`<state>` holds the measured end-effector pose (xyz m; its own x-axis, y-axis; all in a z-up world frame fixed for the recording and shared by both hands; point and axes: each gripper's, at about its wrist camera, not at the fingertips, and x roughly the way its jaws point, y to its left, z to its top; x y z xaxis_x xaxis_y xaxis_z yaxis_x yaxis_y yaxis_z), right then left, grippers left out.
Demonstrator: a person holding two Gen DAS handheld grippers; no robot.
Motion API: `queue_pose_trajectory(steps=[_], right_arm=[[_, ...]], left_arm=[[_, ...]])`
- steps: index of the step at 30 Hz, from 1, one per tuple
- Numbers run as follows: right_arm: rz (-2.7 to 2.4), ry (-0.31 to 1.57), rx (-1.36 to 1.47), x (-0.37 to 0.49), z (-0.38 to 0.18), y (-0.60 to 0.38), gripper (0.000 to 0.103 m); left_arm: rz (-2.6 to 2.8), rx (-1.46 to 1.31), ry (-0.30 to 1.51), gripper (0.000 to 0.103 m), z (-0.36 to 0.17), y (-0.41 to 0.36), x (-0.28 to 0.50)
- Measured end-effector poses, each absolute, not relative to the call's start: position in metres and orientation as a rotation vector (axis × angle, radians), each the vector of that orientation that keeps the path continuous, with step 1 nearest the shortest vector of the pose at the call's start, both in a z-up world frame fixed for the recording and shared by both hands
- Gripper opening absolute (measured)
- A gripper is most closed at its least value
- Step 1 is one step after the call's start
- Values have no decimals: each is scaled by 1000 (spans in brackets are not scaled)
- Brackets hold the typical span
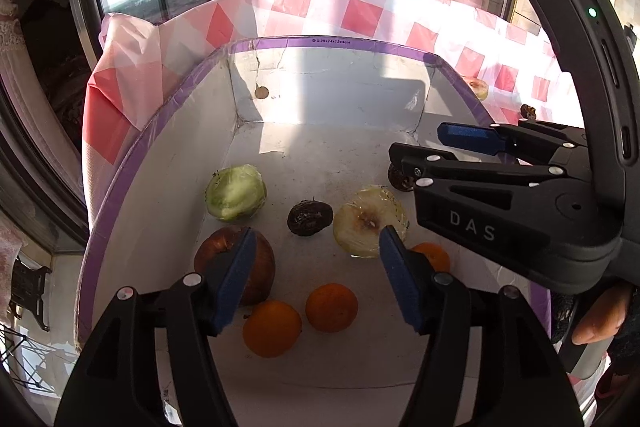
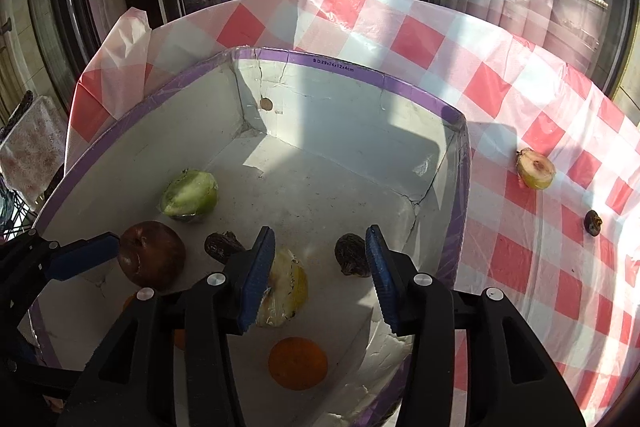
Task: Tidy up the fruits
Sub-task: 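Carry both dark brown fruits into the white box and open both grippers, then return both tools to the tablecloth and grasp the last dark fruit with the right gripper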
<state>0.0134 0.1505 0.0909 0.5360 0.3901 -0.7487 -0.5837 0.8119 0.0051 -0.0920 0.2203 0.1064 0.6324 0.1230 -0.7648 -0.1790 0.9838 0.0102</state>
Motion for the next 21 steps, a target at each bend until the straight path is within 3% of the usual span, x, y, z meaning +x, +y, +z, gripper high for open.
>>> queue_pose_trajectory(steps=[16,21], right_arm=[[668,784,-149,12,95,140,52],[725,735,-56,9,100,126,60]], left_arm=[[257,-15,900,65,104,216,-86],[311,10,906,79,107,212,-83]])
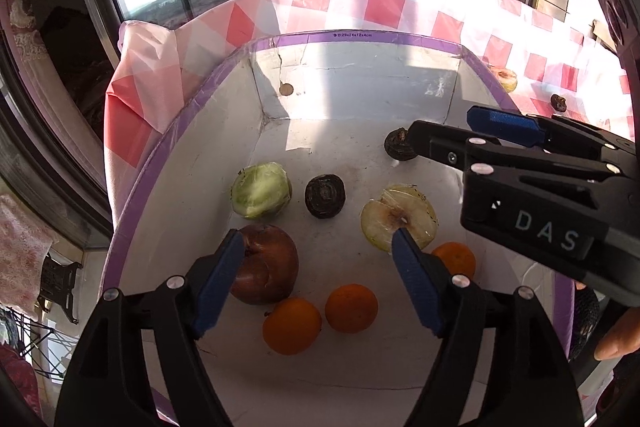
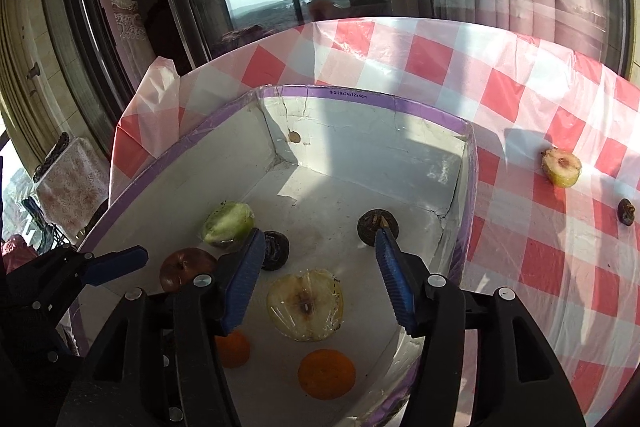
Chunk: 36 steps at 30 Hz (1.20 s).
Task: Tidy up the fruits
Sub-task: 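Return both tools to the tablecloth and grasp the last dark fruit with the right gripper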
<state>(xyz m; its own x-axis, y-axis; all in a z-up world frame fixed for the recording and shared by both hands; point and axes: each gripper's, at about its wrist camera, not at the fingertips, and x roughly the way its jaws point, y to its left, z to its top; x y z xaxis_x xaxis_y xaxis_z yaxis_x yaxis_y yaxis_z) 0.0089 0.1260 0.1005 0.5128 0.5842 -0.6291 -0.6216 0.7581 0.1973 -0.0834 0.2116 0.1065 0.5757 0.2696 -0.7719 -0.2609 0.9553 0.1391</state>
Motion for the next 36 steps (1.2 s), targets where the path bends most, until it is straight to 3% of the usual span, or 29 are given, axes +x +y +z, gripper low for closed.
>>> queue_pose_trajectory(steps=[2,4,6,7,14,20,28,36], right_arm=[[742,689,-5,3,106,112,72],[774,639,50,-2,111,90,73],[781,583,96,-6,117,61,79],[771,550,120,-8,119,43,87],[451,479,372,18,93,-111,87],[172,554,515,50,51,-223,87],[110,668,402,111,24,-238,87],[156,802,135,214,14,-183,87]], left_arm=[[334,26,901,81,108,207,-82],[353,25,867,83,114,200,-83],[394,22,768,95,129,189,-87],[397,22,705,100,138,179,-89],[131,98,443,101,160,63,-73],[-41,121,572,101,98,-26,19],[-14,-269,675,101,32,2,113],[-82,-533,683,101,18,42,116]])
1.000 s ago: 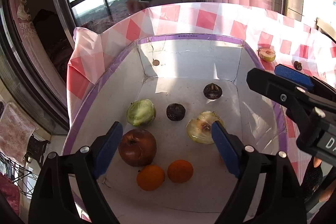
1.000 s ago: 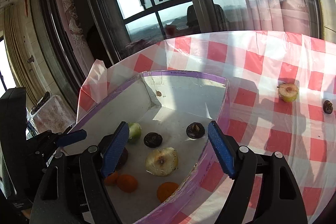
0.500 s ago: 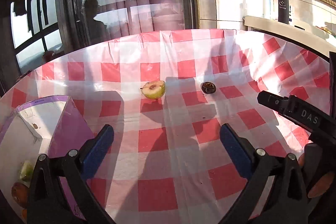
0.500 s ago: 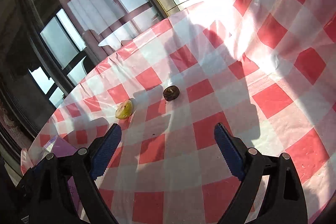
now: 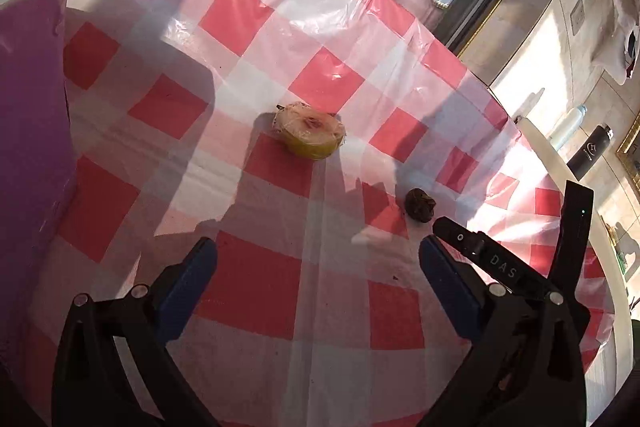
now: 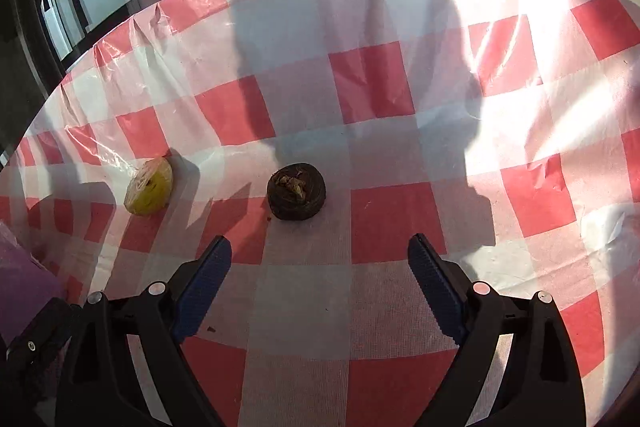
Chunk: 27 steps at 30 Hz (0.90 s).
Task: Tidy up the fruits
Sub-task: 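Return both tools to the tablecloth and grasp the last dark fruit with the right gripper, then grasp the remaining halved pear with the left gripper and lift it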
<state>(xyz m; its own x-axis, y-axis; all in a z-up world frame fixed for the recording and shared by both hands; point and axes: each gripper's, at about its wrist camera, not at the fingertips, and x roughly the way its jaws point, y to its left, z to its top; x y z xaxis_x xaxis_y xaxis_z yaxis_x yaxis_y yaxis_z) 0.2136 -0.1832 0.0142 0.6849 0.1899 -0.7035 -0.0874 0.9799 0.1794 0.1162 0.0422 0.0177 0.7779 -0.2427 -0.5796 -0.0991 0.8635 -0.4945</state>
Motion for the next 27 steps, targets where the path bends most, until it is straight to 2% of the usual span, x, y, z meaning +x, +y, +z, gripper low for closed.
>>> queue_pose_trajectory(steps=[3,5,7,10,19,27], right_arm=[[180,833,22,244,12,-159,81],[168,866,-49,261,9,-147,74],[162,900,-81,270,5,-141,72],[163,904,-97,258,11,-142,39],[133,679,243,144,25,-203,39],[106,642,555,151,8,-249,39]], left_arm=[[-73,-556,694,101,16,46,119],[-65,-567,693,101,15,47,118],[-65,-562,693,101,15,46,118],[-63,-554,697,101,15,45,119],[-59,-545,696,101,15,45,118],[-44,-525,699,101,16,43,118]])
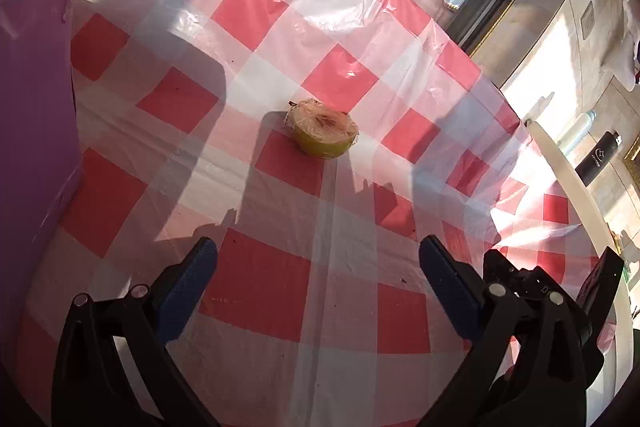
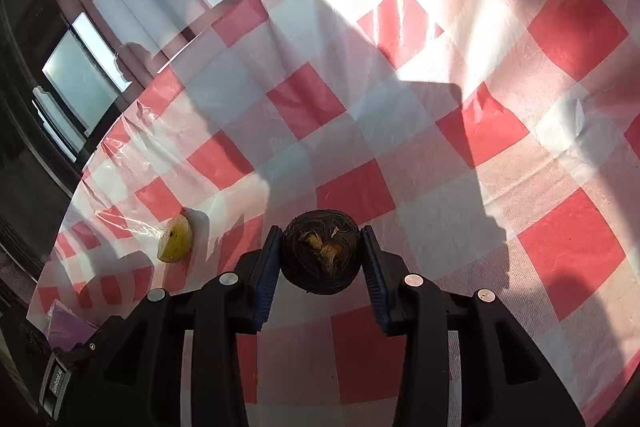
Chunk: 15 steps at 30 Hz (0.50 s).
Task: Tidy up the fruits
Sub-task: 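Grasp the remaining halved pear with the left gripper and lift it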
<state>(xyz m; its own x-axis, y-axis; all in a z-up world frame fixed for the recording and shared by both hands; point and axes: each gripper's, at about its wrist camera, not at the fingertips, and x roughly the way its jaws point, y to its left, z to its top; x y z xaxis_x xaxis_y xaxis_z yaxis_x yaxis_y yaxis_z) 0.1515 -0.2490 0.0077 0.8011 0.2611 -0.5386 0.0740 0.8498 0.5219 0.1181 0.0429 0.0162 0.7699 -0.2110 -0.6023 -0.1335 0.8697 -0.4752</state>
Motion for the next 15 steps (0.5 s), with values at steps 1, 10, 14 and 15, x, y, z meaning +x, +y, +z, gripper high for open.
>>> queue_pose_trajectory(steps=[1,10,14,15], right_arm=[[122,635,559,153,7,-246,39],[154,645,563,157,8,-241,39],[158,648,561,158,8,-240,39],[160,648,561,157,7,-240,39]], left_arm=[[-30,-509,702,101,17,42,118],[117,-332,843,101,20,34,218],[153,-269,909,101,11,33,268],[160,-251,913,101,11,32,275]])
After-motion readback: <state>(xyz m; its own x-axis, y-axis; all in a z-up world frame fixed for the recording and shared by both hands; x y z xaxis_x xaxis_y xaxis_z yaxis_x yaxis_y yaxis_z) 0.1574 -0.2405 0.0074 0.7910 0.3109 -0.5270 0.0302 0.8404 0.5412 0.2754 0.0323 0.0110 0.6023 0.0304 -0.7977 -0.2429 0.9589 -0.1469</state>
